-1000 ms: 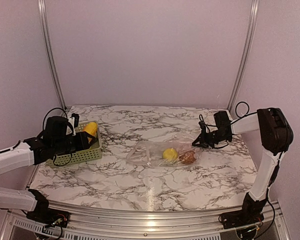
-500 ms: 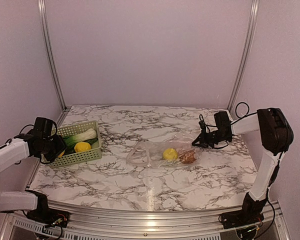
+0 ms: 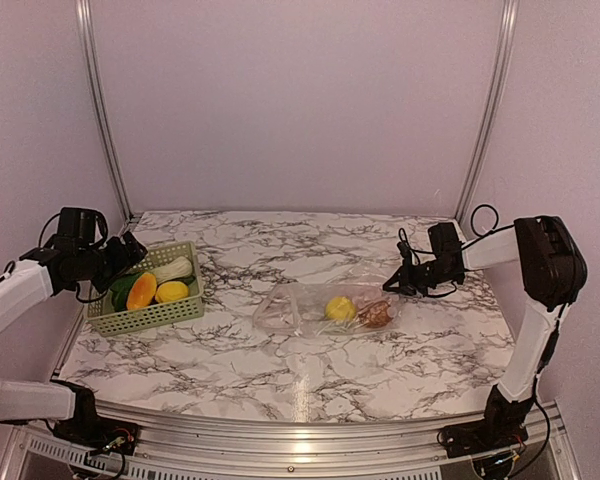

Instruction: Open the zip-top bag and remove the fake food

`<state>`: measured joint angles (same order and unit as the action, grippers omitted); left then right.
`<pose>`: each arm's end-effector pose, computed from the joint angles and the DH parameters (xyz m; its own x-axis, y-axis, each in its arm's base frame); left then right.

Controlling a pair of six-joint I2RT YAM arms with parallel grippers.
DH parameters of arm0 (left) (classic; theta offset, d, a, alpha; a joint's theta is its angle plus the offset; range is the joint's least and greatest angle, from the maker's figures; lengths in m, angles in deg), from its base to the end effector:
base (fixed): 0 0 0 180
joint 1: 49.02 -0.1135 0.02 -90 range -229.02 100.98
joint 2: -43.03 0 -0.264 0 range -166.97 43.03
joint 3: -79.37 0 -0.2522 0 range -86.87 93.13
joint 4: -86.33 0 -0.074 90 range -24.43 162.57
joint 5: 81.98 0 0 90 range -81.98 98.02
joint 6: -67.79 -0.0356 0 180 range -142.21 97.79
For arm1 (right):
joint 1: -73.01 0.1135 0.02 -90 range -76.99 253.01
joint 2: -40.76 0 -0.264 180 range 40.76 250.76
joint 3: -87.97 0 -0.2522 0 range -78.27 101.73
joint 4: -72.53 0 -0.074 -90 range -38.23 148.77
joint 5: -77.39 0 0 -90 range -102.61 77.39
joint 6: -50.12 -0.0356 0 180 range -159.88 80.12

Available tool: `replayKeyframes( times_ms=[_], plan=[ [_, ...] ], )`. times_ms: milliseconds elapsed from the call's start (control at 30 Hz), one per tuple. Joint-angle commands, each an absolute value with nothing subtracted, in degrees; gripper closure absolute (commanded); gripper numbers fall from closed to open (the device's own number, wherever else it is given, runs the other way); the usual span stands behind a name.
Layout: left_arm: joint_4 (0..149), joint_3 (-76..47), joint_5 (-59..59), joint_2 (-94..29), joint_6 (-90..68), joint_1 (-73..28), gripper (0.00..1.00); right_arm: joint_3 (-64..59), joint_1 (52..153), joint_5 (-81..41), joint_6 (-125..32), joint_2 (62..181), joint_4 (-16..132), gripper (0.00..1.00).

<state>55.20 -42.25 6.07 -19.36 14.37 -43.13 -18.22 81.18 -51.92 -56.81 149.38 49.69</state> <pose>0.2375 -0.0257 0.2667 -0.5374 -0.5433 -0.6450 -0.2366 0.8312 -0.5031 0.3588 0.0743 0.1339 -0.9297 0.0941 -0.3561 -0.1827 0.7216 0.6678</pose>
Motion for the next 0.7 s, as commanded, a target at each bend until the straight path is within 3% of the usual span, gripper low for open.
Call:
replayKeyframes(
  times_ms=[0,133,400,500,667],
  plan=[
    [60.8,-44.0,3.4,-15.8,14.4,-43.2,0.01,-17.8,81.2,-52.8,-57.0,148.1,50.4,1.00],
    [67.7,-46.3,-7.3,-16.9,12.6,-42.6,0.01,-18.0,81.2,-53.2,-56.9,147.8,50.6,1.00],
    [71.8,-42.6,-10.9,-30.5,2.2,-25.5,0.03,-18.1,82.3,-54.5,-56.8,148.1,51.1,1.00],
    [78.8,-42.1,-12.9,-36.5,3.4,-19.9,0.12,-17.9,82.9,-54.6,-56.8,147.9,50.7,1.00],
    [83.9,-37.9,-14.8,-48.5,6.4,-12.4,0.39,-18.0,85.0,-53.8,-56.8,147.4,49.8,1.00]
  ],
)
